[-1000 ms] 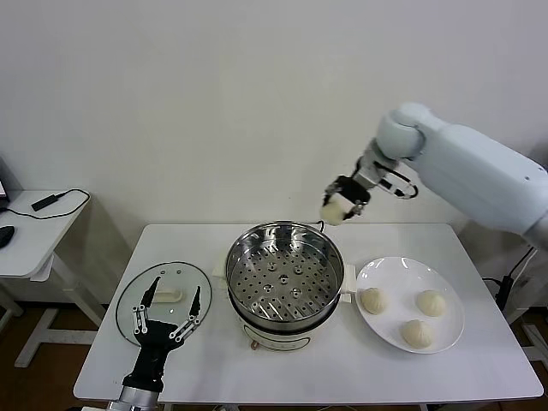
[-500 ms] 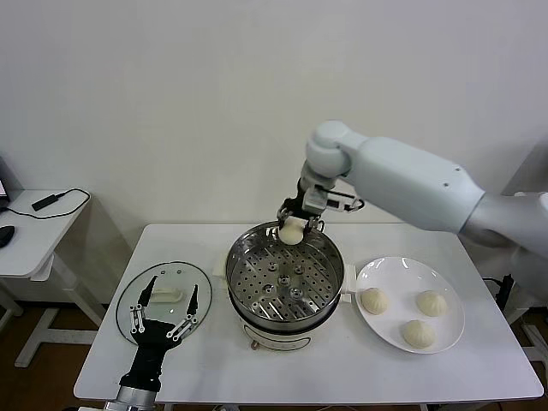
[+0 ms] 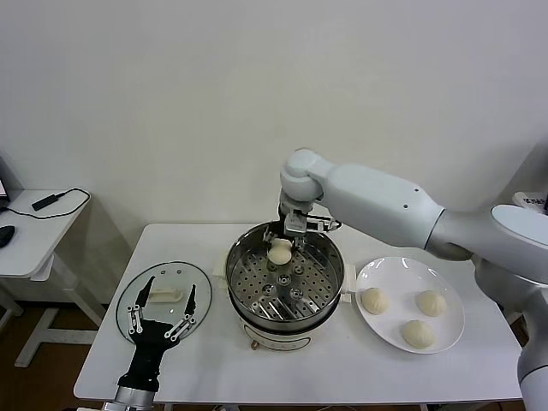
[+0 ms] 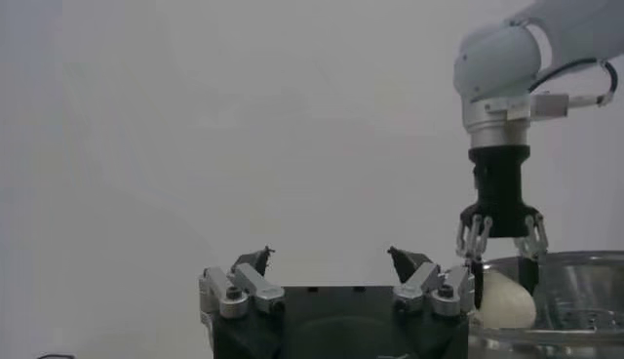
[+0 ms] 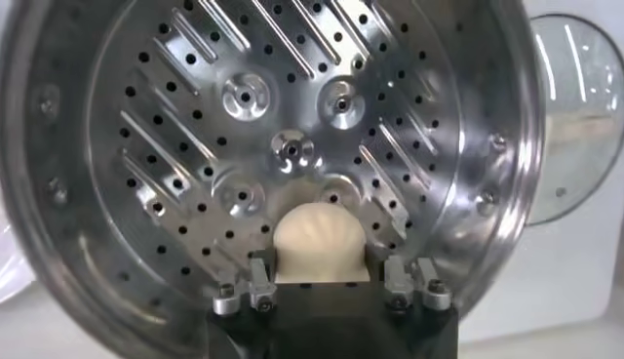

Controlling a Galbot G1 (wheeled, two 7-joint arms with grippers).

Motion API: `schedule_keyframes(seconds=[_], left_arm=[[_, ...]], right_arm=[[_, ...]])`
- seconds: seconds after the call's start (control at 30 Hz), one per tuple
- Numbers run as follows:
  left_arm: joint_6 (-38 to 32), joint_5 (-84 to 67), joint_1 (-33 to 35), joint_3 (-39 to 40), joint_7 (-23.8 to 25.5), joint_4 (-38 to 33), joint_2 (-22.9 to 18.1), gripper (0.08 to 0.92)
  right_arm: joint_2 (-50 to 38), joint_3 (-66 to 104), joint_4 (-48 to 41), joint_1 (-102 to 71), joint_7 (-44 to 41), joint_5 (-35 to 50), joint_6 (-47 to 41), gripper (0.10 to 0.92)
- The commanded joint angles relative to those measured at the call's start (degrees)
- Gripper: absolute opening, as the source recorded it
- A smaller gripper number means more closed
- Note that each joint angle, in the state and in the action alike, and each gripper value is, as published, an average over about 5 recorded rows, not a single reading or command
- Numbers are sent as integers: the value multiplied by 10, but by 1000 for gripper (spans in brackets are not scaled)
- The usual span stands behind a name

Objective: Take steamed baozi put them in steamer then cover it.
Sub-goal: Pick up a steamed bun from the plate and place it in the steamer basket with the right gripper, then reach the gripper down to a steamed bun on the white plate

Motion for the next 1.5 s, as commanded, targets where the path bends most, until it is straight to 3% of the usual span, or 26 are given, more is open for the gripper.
schedule_keyframes(seconds=[0.03,0.2,0.33,0.47,0.67,0.83,0.93,1.2,1.5], left_arm=[[-1,0,0,0,0,1,0,823],[-2,-1,0,-1,-1,3,0,823],[-4,-2,-1,-2,-1,5,0,823],[-4,-2,-1,-2,-2,6,0,823],[-2,-2,-4,-1,-2,6,1,823],[0,-2,-7,2,-2,5,4,823],[-1,-1,-9,5,-2,5,6,823],[1,2,-10,10,-2,3,7,823],[5,6,-13,11,-3,1,5,823]], right_arm=[[9,0,-3,-11,2,-19,3,633],[12,6,-8,-16,5,-40,6,679],[7,10,0,-15,4,-47,4,776],[-16,16,30,1,-20,-13,-13,819],[-110,31,108,63,-97,162,-135,823],[-227,-57,118,179,-62,369,-296,823],[-284,-118,91,215,-47,420,-341,823],[-393,-195,71,164,-10,425,-393,823],[-393,-166,67,18,62,404,-412,823]])
